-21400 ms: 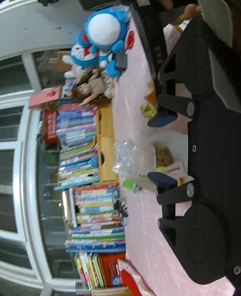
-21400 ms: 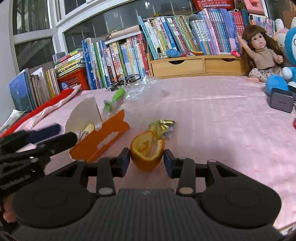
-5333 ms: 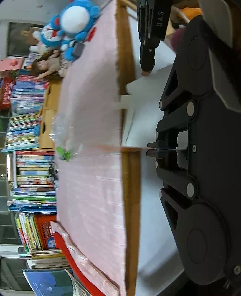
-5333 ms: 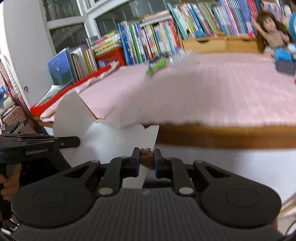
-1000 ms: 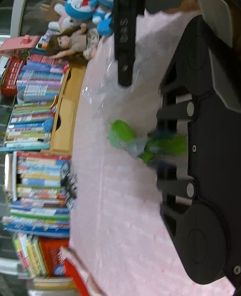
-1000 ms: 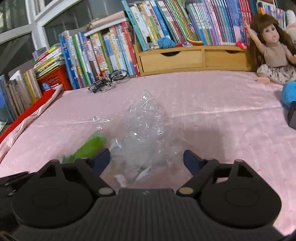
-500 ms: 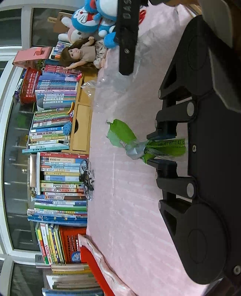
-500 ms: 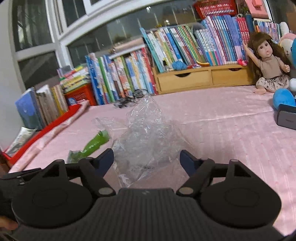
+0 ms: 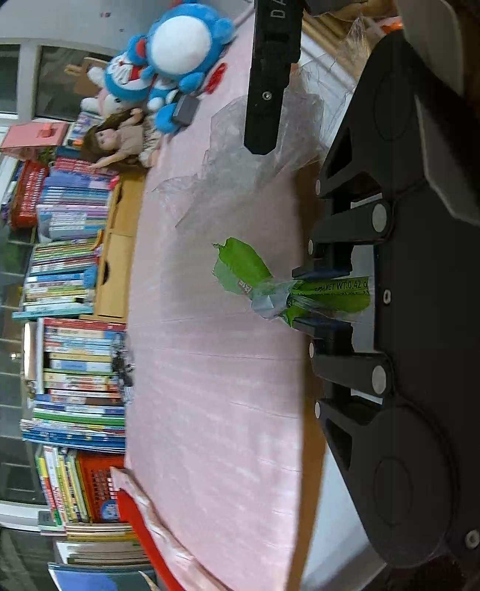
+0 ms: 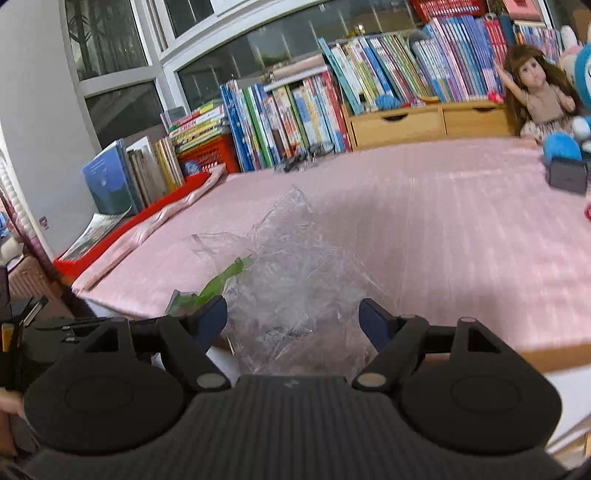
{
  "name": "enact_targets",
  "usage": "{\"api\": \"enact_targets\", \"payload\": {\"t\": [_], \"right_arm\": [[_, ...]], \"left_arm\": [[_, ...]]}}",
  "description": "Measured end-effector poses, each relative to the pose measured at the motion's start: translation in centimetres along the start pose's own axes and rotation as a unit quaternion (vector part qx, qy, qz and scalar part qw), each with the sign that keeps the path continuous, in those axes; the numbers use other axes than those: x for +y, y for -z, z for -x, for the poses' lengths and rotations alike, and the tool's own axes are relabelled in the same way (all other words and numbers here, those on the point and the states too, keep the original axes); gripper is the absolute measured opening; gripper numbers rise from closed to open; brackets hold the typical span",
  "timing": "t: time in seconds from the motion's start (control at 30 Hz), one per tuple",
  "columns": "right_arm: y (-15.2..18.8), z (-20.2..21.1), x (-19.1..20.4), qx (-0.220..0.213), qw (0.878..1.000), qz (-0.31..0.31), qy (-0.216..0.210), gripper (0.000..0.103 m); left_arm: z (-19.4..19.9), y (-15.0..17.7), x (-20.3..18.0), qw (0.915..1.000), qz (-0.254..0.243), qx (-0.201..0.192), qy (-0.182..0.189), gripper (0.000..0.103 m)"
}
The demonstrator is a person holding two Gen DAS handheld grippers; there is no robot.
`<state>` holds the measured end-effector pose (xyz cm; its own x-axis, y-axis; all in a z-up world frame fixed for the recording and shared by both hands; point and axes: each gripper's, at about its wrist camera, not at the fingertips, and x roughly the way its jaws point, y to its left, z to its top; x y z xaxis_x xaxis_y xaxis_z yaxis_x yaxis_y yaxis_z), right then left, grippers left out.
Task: Collect trash
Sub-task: 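Carry both held items down toward the black bin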
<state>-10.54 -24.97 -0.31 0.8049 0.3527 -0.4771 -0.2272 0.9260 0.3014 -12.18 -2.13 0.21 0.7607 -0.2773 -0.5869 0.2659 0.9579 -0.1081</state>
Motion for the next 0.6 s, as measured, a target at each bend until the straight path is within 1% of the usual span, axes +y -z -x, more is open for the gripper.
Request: {"api": "enact_targets", "payload": {"t": [0.13, 0.3, 0.43, 0.6], "right_arm": [[2.5, 0.4, 0.2, 0.021, 1.000, -0.016, 0.001, 0.080], [5.4, -0.3, 0.3, 0.057, 0.998, -0.040, 0.006, 0.078], [7.8, -1.0, 0.1, 0.087, 0.994, -0.064, 0.015, 0.077], [9.9, -2.3, -0.5, 0.119, 0.989, -0.087, 0.024, 0.077]], "left_arm": [[0.5, 2.1, 0.0, 0.9993, -0.009, 0.036, 0.005, 0.019], [-0.1, 4.9, 0.0, 0.9963, -0.008, 0.086, 0.003, 0.015], [-0.8, 7.0, -0.3, 0.9935, -0.016, 0.113, 0.002, 0.015], [-2.3, 8.6, -0.2, 0.9893, -0.016, 0.145, 0.002, 0.015]]}}
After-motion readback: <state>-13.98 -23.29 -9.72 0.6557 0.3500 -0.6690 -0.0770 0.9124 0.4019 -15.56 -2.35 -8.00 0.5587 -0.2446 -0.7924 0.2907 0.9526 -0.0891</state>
